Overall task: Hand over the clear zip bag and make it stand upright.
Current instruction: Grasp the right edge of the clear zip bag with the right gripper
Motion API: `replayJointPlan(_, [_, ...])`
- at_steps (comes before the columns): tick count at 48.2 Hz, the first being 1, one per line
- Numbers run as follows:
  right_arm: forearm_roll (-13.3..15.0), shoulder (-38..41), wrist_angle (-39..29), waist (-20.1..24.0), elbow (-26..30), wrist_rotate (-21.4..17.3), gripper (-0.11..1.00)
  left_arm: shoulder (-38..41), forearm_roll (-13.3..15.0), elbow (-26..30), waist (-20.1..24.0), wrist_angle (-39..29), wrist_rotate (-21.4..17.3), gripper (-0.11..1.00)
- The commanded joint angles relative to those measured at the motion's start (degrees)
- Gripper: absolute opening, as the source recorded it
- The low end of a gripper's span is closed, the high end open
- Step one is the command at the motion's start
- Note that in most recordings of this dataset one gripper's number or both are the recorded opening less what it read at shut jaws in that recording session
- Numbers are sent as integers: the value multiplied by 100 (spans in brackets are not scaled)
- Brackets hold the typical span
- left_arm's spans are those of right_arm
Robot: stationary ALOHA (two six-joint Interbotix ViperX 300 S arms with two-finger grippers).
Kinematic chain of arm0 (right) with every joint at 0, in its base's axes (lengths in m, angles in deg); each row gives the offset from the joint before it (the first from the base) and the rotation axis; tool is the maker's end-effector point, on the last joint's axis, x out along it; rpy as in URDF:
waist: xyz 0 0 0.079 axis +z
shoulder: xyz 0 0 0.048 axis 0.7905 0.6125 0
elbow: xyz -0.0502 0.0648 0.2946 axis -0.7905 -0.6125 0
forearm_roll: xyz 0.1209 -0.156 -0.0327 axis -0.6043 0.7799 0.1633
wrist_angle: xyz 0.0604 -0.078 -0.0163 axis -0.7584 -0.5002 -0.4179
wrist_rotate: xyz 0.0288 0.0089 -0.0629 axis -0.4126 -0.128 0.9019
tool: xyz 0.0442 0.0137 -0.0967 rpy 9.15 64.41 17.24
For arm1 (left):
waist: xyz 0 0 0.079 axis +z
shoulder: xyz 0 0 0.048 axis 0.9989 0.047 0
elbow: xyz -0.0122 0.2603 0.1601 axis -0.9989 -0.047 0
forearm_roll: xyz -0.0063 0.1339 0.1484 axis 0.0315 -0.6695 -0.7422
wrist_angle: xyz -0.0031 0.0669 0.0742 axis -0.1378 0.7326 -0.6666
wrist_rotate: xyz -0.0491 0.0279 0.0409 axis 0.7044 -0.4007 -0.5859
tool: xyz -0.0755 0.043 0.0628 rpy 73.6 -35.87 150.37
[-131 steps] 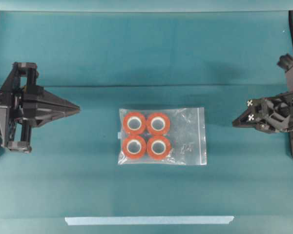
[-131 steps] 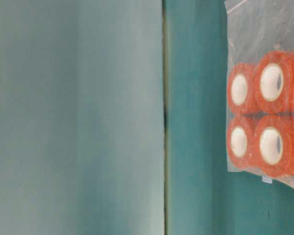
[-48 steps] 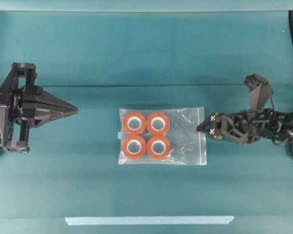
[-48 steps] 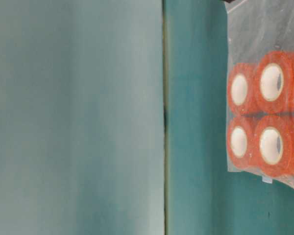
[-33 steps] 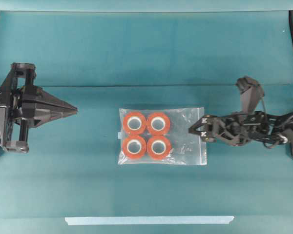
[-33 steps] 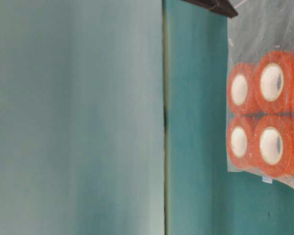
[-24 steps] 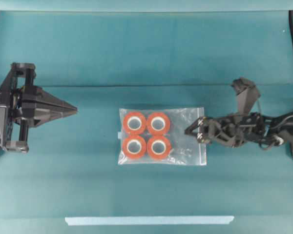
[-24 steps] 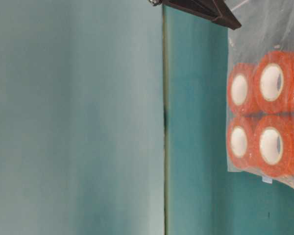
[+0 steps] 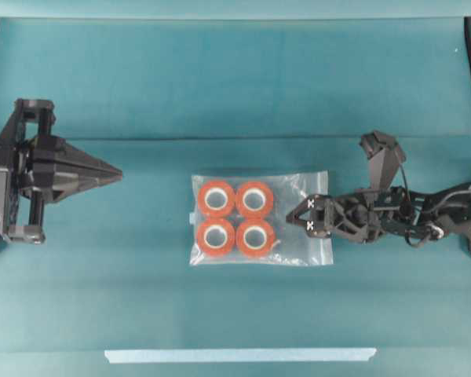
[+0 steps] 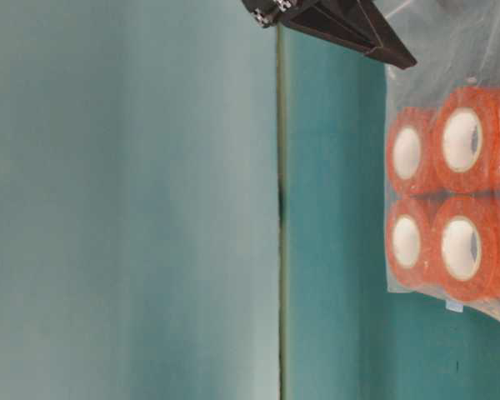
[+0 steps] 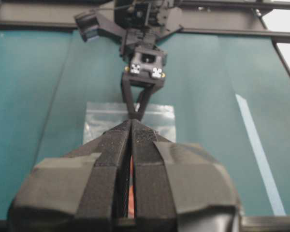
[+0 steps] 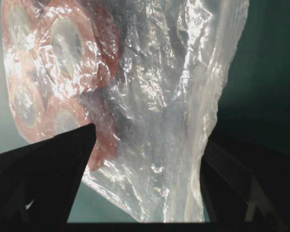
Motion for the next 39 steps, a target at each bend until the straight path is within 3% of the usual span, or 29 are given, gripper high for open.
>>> replayJointPlan(1, [18,18,18,97,114,-70,92,-9,-18,53,9,26,-18,-1])
replayJointPlan(30, [0,53,62,53,158,-62,88,-18,-9,35,0,-18,26,-1])
replayJointPlan(34, [-53,53,26,26,158,-62,83,-9,-9,44,0,-35,26,-1])
replayJointPlan(39, [-211,53,-97,-26,132,-53,66,-9,-9,44,0,-35,35,-1])
